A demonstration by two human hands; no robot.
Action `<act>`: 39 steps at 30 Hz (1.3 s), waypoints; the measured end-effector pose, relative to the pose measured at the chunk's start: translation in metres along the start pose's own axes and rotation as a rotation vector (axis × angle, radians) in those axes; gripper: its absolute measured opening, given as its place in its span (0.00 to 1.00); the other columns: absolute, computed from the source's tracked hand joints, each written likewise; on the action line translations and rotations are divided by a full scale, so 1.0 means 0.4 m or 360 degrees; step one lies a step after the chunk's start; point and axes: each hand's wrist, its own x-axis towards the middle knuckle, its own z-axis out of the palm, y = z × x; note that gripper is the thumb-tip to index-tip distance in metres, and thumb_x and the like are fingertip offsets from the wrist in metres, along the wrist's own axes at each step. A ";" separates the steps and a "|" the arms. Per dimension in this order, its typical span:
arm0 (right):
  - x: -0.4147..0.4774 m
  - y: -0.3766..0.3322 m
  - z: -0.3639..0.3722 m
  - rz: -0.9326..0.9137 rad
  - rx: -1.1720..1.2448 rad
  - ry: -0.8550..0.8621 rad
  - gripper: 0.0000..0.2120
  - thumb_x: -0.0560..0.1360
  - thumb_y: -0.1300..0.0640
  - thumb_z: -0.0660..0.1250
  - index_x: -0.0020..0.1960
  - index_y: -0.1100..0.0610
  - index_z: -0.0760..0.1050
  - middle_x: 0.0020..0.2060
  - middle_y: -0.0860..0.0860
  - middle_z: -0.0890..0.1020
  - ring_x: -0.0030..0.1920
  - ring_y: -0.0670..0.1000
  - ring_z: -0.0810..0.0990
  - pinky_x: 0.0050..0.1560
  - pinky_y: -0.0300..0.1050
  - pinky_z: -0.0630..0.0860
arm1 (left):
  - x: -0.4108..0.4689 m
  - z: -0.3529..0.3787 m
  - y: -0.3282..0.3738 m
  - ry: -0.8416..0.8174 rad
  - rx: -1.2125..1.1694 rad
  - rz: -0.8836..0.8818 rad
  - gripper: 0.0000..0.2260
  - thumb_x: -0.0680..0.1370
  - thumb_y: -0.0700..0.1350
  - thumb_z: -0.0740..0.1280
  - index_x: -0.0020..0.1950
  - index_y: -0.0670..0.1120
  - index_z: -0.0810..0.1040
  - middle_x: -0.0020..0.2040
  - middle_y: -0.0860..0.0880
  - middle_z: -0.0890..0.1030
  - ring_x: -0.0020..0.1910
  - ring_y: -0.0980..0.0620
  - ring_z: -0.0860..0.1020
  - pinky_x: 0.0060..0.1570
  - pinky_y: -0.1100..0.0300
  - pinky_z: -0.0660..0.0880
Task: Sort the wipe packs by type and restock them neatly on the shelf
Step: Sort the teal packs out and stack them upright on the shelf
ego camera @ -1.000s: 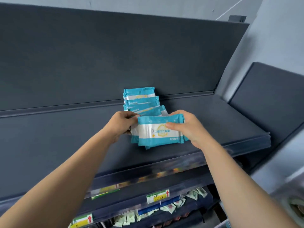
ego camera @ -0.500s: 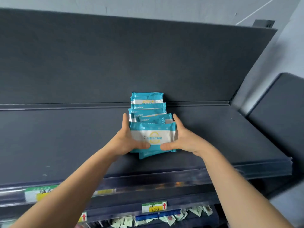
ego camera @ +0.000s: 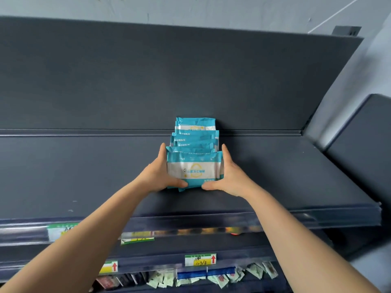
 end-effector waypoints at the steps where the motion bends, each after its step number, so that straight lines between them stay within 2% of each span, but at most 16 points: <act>1: -0.005 -0.003 0.001 0.0003 -0.0033 0.0022 0.64 0.63 0.47 0.80 0.76 0.46 0.31 0.75 0.43 0.61 0.73 0.48 0.62 0.72 0.51 0.64 | -0.004 0.001 -0.001 0.0092 0.0061 0.0048 0.61 0.61 0.47 0.82 0.77 0.48 0.39 0.70 0.52 0.66 0.70 0.48 0.66 0.68 0.48 0.66; 4: -0.023 -0.011 0.008 0.0018 -0.0142 0.0120 0.61 0.61 0.43 0.79 0.78 0.46 0.39 0.73 0.44 0.64 0.71 0.49 0.66 0.68 0.55 0.68 | -0.021 0.005 0.011 0.0366 0.0396 0.0189 0.63 0.59 0.53 0.82 0.78 0.50 0.38 0.78 0.48 0.51 0.77 0.48 0.52 0.73 0.43 0.57; 7: -0.056 -0.022 0.012 0.0075 -0.0320 0.0222 0.48 0.62 0.38 0.75 0.73 0.46 0.54 0.67 0.46 0.71 0.66 0.50 0.71 0.60 0.54 0.75 | -0.041 0.010 0.033 0.0417 0.0824 0.0452 0.57 0.63 0.57 0.78 0.78 0.52 0.43 0.78 0.46 0.43 0.77 0.48 0.44 0.74 0.44 0.47; 10: -0.107 -0.041 0.017 0.0149 -0.0490 0.0329 0.40 0.73 0.42 0.69 0.76 0.53 0.53 0.72 0.52 0.66 0.70 0.54 0.67 0.65 0.53 0.69 | -0.059 0.012 0.045 0.0374 0.1089 0.0699 0.51 0.68 0.58 0.74 0.78 0.51 0.43 0.78 0.46 0.42 0.77 0.47 0.41 0.74 0.45 0.41; 12: -0.141 -0.048 0.025 0.0232 -0.0655 0.0465 0.35 0.77 0.42 0.63 0.77 0.55 0.53 0.74 0.53 0.63 0.73 0.55 0.63 0.69 0.53 0.65 | -0.069 0.012 0.053 0.0332 0.1199 0.0793 0.46 0.71 0.57 0.72 0.78 0.51 0.44 0.78 0.45 0.44 0.77 0.46 0.41 0.74 0.45 0.40; 16: -0.236 -0.058 0.055 0.0404 -0.0855 0.0713 0.28 0.80 0.43 0.57 0.76 0.54 0.59 0.73 0.53 0.66 0.72 0.55 0.65 0.69 0.52 0.64 | -0.087 0.014 0.068 0.0195 0.1380 0.1029 0.32 0.76 0.56 0.67 0.76 0.51 0.58 0.78 0.45 0.49 0.77 0.45 0.45 0.73 0.43 0.42; 20: -0.367 -0.061 0.094 0.0626 -0.1016 0.0827 0.26 0.79 0.46 0.60 0.74 0.53 0.62 0.69 0.53 0.70 0.69 0.56 0.68 0.66 0.52 0.65 | -0.119 0.036 0.082 0.0030 0.1436 0.1248 0.27 0.79 0.54 0.63 0.75 0.49 0.61 0.78 0.47 0.54 0.77 0.46 0.49 0.75 0.46 0.44; 23: -0.472 -0.061 0.125 0.0824 -0.1102 0.0868 0.25 0.77 0.48 0.64 0.72 0.52 0.64 0.66 0.54 0.73 0.66 0.57 0.70 0.62 0.52 0.68 | -0.156 0.064 0.101 -0.0013 0.1400 0.1444 0.25 0.78 0.52 0.65 0.73 0.47 0.65 0.75 0.47 0.63 0.75 0.46 0.57 0.74 0.50 0.53; 27: -0.622 -0.061 0.172 0.1064 -0.1103 0.0934 0.24 0.75 0.48 0.65 0.70 0.51 0.67 0.62 0.53 0.74 0.64 0.57 0.71 0.62 0.51 0.69 | -0.235 0.115 0.113 -0.0044 0.1321 0.1692 0.16 0.77 0.48 0.64 0.64 0.46 0.74 0.64 0.47 0.75 0.66 0.46 0.69 0.64 0.54 0.65; 30: -0.734 -0.060 0.202 0.1215 -0.1063 0.0962 0.24 0.76 0.48 0.65 0.70 0.51 0.67 0.63 0.54 0.74 0.64 0.57 0.72 0.61 0.50 0.69 | -0.304 0.159 0.121 -0.0117 0.1330 0.1806 0.13 0.76 0.45 0.63 0.60 0.46 0.75 0.58 0.46 0.78 0.61 0.45 0.72 0.58 0.53 0.69; 39: -1.113 -0.065 0.329 0.1598 -0.0976 0.1042 0.22 0.75 0.49 0.65 0.68 0.52 0.70 0.61 0.54 0.75 0.60 0.57 0.74 0.58 0.50 0.71 | -0.586 0.340 0.139 -0.0383 0.1410 0.2167 0.13 0.77 0.47 0.65 0.60 0.47 0.73 0.58 0.47 0.77 0.61 0.46 0.72 0.57 0.54 0.70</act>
